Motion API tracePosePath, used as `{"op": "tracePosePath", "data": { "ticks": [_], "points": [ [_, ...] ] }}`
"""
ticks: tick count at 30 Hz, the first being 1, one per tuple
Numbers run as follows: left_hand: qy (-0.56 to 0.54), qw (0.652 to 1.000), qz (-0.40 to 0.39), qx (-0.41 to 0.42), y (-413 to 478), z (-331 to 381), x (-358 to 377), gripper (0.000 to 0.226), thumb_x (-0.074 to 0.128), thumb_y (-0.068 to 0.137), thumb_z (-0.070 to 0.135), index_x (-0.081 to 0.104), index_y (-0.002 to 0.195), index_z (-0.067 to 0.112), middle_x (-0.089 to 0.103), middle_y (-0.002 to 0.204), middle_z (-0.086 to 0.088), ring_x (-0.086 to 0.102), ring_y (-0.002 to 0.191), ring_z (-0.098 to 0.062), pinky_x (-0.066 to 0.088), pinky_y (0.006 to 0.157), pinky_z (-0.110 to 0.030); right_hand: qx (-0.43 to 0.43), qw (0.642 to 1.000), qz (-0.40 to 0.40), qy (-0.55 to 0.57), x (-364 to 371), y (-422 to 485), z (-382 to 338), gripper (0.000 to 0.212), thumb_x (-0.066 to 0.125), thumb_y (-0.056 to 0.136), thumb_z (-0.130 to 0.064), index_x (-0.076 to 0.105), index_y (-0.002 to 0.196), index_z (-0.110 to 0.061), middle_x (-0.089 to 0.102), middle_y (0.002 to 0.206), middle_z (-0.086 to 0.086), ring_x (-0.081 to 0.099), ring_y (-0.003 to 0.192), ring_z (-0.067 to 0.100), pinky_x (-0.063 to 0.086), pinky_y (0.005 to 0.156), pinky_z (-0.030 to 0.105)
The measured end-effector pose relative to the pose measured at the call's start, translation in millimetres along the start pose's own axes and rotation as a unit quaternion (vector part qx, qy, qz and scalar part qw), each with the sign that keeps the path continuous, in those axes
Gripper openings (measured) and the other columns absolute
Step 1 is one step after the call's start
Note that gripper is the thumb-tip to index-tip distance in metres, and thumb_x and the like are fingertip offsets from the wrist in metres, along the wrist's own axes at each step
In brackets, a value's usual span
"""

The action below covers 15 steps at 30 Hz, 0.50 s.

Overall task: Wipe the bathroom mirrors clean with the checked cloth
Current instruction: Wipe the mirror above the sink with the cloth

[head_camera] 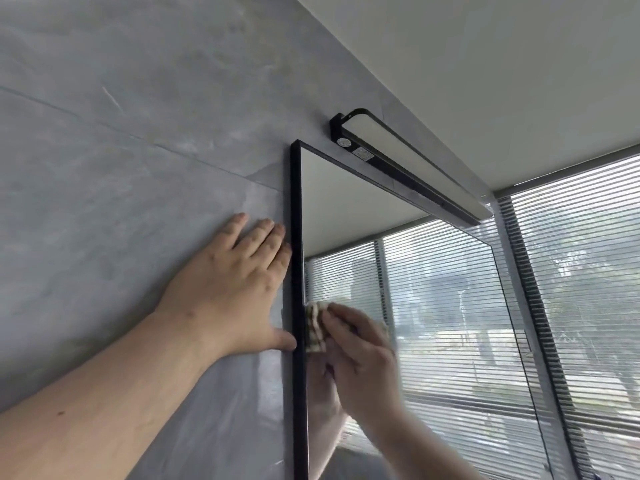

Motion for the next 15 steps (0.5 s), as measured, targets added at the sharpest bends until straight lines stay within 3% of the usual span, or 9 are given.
{"op": "tracePosePath", "data": {
  "ticks": [4,10,13,15],
  "points": [
    [-0.010,1.000,0.001,0.004,-1,0,0,0.127,0.025,0.069,0.097,-0.003,0.158,0.010,-0.009,0.166,-0.012,-0.013,0.153,-0.026,-0.010,0.122,-0.050,0.090,0.995,-0.034,0.035,24,73,1,0.034,0.053,0.091,-0.034,0.073,0.117,-0.025,0.066,0.120,-0.014,0.062,0.109,0.009,0.050,0.092,0.052],
    [-0.004,1.000,0.003,0.011,-2,1,-2,0.125,0.020,0.072,0.095,-0.006,0.157,0.007,-0.009,0.166,-0.013,-0.012,0.153,-0.028,-0.007,0.122,-0.052,0.153,0.986,-0.060,0.031,49,155,1,0.030,0.060,0.095,-0.019,0.070,0.123,-0.024,0.062,0.124,-0.012,0.057,0.115,0.008,0.045,0.104,0.042],
    [-0.016,1.000,0.017,0.009,-4,0,-5,0.125,0.024,0.073,0.094,-0.002,0.157,0.006,-0.002,0.166,-0.014,-0.006,0.154,-0.028,-0.004,0.122,-0.052,0.177,0.983,-0.032,0.045,57,178,6,0.027,0.061,0.094,-0.017,0.072,0.119,-0.021,0.063,0.117,-0.011,0.058,0.110,0.007,0.045,0.101,0.030],
    [-0.031,0.999,0.036,0.006,-7,0,-11,0.120,0.024,0.075,0.091,0.007,0.157,0.005,0.008,0.166,-0.015,0.002,0.154,-0.028,0.000,0.123,-0.051,0.182,0.983,-0.031,0.024,57,187,5,0.027,0.060,0.095,-0.016,0.072,0.118,-0.020,0.064,0.114,-0.009,0.057,0.105,0.006,0.042,0.088,0.016]
  ]
}}
Point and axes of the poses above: each hand's wrist, its own y-axis towards the middle knuckle, its own x-axis out of the palm, z = x × y, the point moved 4 cm from there along y, towards the middle knuckle
